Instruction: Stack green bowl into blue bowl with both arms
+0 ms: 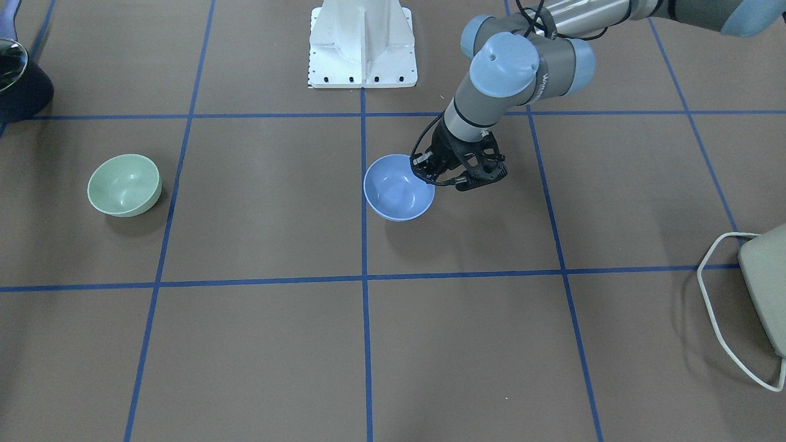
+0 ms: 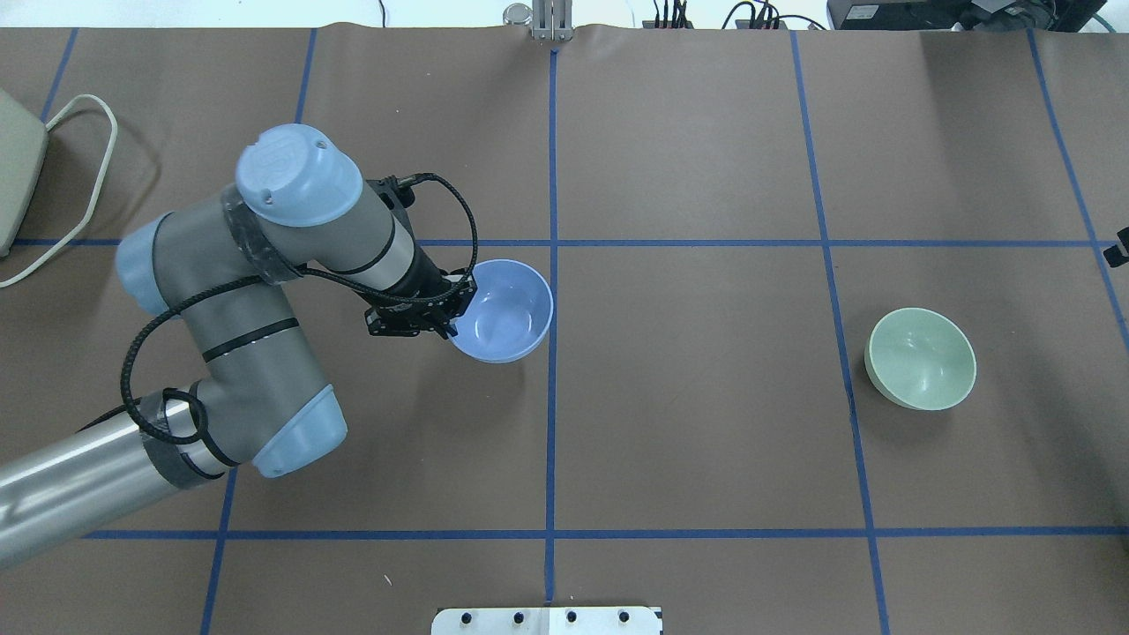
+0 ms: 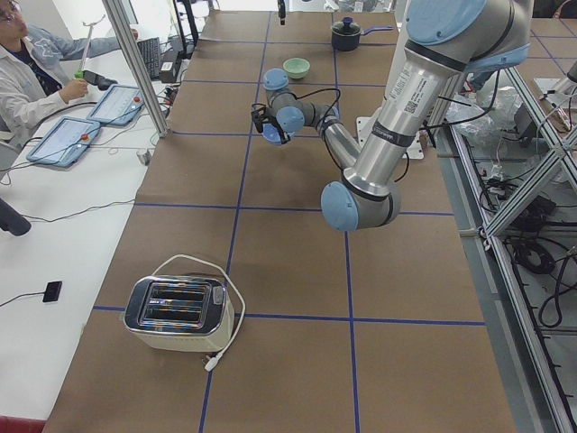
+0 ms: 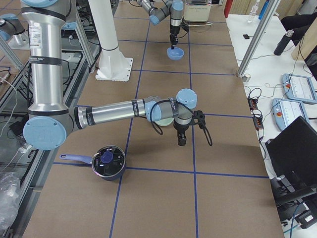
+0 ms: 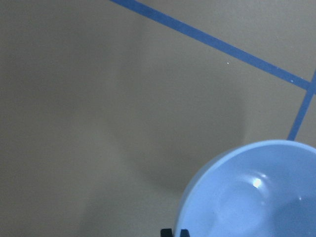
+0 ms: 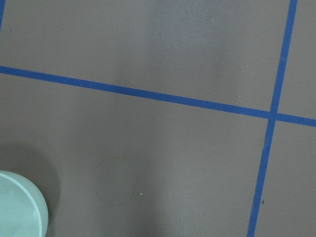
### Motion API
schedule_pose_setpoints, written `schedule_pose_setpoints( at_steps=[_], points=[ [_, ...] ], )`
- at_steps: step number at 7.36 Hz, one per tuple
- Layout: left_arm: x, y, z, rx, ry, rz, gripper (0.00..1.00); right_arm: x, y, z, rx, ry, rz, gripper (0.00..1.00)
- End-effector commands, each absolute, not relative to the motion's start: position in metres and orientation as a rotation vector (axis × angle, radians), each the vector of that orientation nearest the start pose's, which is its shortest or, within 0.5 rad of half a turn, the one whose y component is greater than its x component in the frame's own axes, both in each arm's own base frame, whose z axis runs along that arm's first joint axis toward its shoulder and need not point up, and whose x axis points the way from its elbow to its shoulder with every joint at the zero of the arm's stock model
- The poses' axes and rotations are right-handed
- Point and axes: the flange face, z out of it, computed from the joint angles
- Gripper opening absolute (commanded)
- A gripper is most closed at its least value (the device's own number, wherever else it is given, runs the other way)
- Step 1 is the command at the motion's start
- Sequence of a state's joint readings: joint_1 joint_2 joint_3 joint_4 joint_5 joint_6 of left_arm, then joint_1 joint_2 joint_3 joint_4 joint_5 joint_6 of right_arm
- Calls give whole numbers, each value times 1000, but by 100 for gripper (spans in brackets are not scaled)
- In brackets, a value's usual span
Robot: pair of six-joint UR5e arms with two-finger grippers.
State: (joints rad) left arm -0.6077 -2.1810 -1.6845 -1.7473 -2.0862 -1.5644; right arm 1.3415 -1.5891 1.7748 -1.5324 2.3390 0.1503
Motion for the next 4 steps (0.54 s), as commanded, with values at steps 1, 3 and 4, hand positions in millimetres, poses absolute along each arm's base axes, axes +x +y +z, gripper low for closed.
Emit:
schedule_pose_setpoints(
  at_steps=[1, 3, 4],
  points=[
    [529, -436, 213, -151, 979, -317, 7, -51, -492, 563, 63, -792, -164, 100],
    [541, -425, 212, -158, 977, -298, 8, -53, -492, 563, 62, -793, -167, 100],
    [545, -421, 210, -166, 978, -299, 8, -53, -492, 563, 62, -791, -169, 100]
  ],
)
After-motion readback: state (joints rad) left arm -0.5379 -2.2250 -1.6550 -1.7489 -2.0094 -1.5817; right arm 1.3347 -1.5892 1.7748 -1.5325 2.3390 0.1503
